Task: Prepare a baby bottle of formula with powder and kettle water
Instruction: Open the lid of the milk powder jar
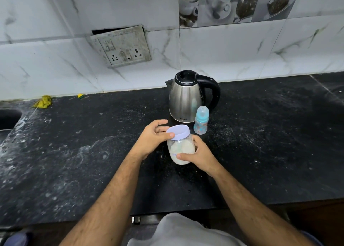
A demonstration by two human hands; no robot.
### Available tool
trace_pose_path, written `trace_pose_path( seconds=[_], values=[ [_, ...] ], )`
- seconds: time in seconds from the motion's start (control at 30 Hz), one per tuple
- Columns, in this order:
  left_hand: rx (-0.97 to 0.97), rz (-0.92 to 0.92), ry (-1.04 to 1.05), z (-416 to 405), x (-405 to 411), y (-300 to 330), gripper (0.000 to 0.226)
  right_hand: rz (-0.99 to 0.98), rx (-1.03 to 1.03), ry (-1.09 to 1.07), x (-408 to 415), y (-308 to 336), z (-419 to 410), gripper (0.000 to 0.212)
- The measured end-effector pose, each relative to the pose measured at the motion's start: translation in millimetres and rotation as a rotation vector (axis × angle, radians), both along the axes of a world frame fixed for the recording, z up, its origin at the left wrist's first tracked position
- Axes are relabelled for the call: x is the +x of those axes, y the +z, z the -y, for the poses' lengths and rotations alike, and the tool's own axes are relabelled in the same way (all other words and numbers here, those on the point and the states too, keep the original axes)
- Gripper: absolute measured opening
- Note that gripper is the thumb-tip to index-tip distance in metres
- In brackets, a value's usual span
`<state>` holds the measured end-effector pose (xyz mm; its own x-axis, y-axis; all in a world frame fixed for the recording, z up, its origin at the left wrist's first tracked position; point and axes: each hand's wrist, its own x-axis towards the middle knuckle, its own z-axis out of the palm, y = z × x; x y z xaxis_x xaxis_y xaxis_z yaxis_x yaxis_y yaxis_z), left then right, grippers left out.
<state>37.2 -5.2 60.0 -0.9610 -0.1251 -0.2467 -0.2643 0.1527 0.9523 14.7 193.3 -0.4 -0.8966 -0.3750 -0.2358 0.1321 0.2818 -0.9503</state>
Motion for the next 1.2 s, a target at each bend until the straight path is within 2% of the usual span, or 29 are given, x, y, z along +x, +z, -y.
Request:
trace_pose_path(
  seconds=[0.23, 0.47, 0.63, 0.77, 0.93, 1.1, 1.2],
  values=[
    [-0.098, -0.025, -0.08, -11, 0, -4, 0.084, -0.03, 0.05, 0.026, 11, -4, 8, 0.085],
    [-0.09, -0.004, -0.058, -1, 4, -4, 0.071, -0.065, 0.106, -0.031, 8, -2, 3, 0.086],
    [-0.234, -0.021, 0.004, 0, 1, -3, 0.07, -0.077, 0.109, -0.054, 12, -4, 8, 0.082],
    [-0.322, -0.064, -0.078, -10, -3, 2, 0.075, -0.099, 0.121, -0.018, 18, -2, 17, 0.085],
    [-0.448, -0.057, -0.13, -12, -8, 8, 0.066, -0.129, 0.149, -0.002, 21, 1, 23, 0.083],
    [-0.502, 0.005, -0.296, -3, -7, 13, 0.086, -0.123, 0.177, -0.01, 17, -1, 21, 0.084],
    [-0.532, -0.001, -0.279, 0, -10, 12, 0.094, -0.118, 0.167, -0.01, 18, -1, 22, 0.087]
  ],
)
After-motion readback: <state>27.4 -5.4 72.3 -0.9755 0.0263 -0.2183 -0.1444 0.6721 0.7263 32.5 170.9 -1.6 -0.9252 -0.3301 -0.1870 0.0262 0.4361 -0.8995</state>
